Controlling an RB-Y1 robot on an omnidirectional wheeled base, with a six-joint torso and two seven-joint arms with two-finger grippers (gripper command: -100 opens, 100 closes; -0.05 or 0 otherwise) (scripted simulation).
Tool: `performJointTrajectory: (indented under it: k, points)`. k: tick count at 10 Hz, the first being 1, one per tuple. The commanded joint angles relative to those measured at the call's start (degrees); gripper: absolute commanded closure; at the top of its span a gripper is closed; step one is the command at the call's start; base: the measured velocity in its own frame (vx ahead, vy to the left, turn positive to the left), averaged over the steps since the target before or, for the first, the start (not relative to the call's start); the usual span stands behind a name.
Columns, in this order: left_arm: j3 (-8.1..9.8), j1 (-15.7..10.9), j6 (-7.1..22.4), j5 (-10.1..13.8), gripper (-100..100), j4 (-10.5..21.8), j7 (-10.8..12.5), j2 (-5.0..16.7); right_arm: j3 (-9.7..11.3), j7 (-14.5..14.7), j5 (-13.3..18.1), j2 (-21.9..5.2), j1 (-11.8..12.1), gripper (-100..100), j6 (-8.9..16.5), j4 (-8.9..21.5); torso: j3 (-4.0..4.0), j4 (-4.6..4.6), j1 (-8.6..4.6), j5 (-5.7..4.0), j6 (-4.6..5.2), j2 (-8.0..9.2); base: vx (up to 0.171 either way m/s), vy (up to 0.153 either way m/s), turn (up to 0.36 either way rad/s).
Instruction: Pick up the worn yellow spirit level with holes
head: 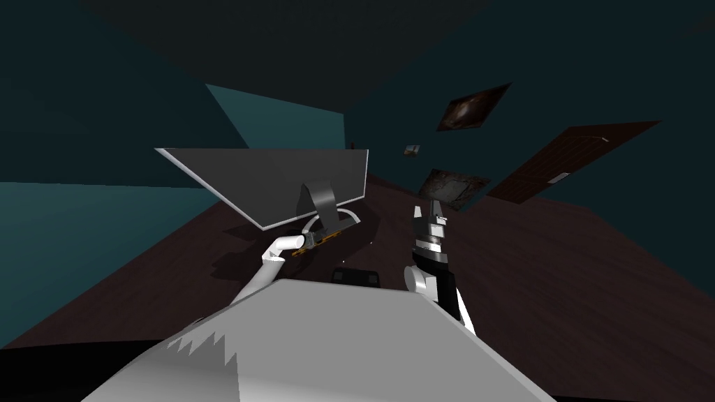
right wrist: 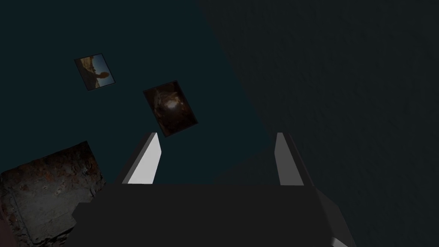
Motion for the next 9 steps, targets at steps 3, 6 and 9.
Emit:
performJointTrajectory:
  k: [3, 6, 9]
  points:
    - [0.22, -2.06, 5.54, 1.64, -100, 3.78, 1.17, 1.32, 0.0, 0.0, 0.0, 0.0, 0.0, 0, 0.0, 0.0, -0.02, -0.01, 0.01, 0.0, 0.01, -0.04, 0.026, 0.016, -0.048]
    - [0.42, -3.62, 9.83, 2.98, -100, 6.68, 2.11, 2.42, 0.0, 0.0, 0.0, 0.0, 0.0, 0, 0.0, 0.0, 0.01, 0.0, -0.01, 0.0, -0.01, 0.02, 0.02, 0.014, -0.031]
    - [0.65, -5.44, 14.78, 4.53, -100, 10.07, 3.21, 3.77, 0.0, 0.0, 0.0, 0.0, 0.0, 0, 0.0, 0.0, -0.01, 0.0, 0.0, 0.0, 0.0, -0.02, 0.019, 0.012, -0.046]
